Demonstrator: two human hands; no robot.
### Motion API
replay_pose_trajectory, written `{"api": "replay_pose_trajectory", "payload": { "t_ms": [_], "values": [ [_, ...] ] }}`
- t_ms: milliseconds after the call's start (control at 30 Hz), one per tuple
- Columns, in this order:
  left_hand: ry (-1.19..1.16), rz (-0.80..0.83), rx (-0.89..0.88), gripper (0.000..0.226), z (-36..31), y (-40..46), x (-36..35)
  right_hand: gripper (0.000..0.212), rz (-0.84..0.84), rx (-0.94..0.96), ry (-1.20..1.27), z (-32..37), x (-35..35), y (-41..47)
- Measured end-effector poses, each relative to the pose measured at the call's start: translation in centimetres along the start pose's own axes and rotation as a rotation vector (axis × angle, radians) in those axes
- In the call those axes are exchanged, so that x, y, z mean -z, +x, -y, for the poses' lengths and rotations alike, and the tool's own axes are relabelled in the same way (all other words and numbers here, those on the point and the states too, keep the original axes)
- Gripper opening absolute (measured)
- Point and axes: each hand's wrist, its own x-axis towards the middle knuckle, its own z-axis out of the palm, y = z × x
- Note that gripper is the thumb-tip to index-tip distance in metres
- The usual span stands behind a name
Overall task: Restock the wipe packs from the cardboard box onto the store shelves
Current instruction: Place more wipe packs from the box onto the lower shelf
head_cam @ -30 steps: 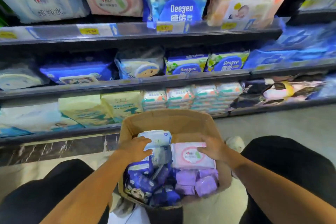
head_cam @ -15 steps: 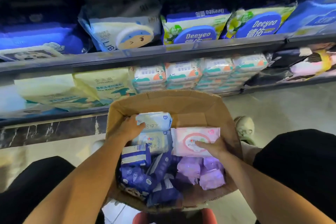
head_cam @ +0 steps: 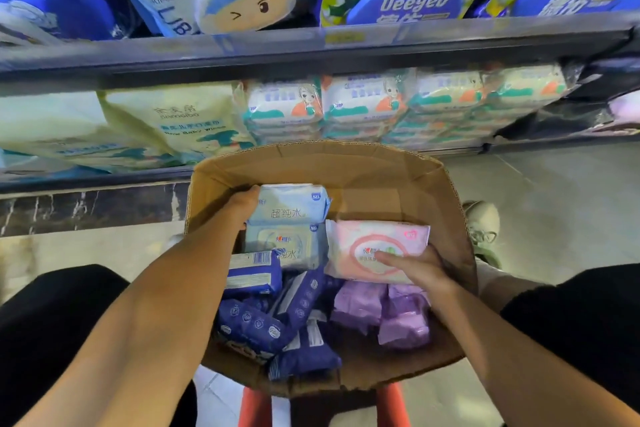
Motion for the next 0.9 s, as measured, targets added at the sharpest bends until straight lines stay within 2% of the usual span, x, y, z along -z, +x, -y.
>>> {"api": "replay_pose_trajectory", "payload": {
  "t_ms": [67,133,200,267,367,433,533,667,767,900],
  "values": [
    [0.020,-0.017,-0.008,0.052,-0.8,0.0,-0.3,0.078,0.006,-0.013,0.007,-0.1,0.0,0.2],
    [0.032,0.011,-0.002,0.055,-1.5,-0.3,-0.6,0.097,0.012,-0.009,0.002,-0.3,0.1,0.8],
    [0.056,0.042,0.002,0.067,-0.8,2.6,-1.3,0.110,0.016,0.008,0.004,-0.4,0.4,1.3],
    [0.088,0.065,0.012,0.079,-0.5,4.4,-2.1,0.114,0.043,-0.009,0.015,-0.6,0.4,1.7],
    [0.015,0.164,0.061,0.039,-2.3,-0.2,-3.4,0.116,0.043,0.030,0.037,-0.9,0.4,2.0],
    [0.004,0.185,0.079,0.036,-3.4,-2.3,-4.5,0.101,0.045,0.039,0.029,-0.5,0.2,1.3],
    [-0.011,0.200,0.104,0.039,-4.3,-1.9,-5.4,0.064,0.053,0.037,0.035,-0.6,0.2,1.2],
    [0.003,0.196,0.126,0.045,-4.6,-0.4,-6.0,0.063,0.089,0.062,0.017,-1.2,0.4,1.9],
    [0.012,0.185,0.102,0.049,-4.5,0.4,-6.1,0.053,0.115,0.057,0.052,-1.0,0.5,1.8],
    [0.032,0.323,0.166,0.066,-4.0,3.9,-6.5,0.050,0.143,0.031,0.069,-1.0,0.6,2.1]
  ]
}}
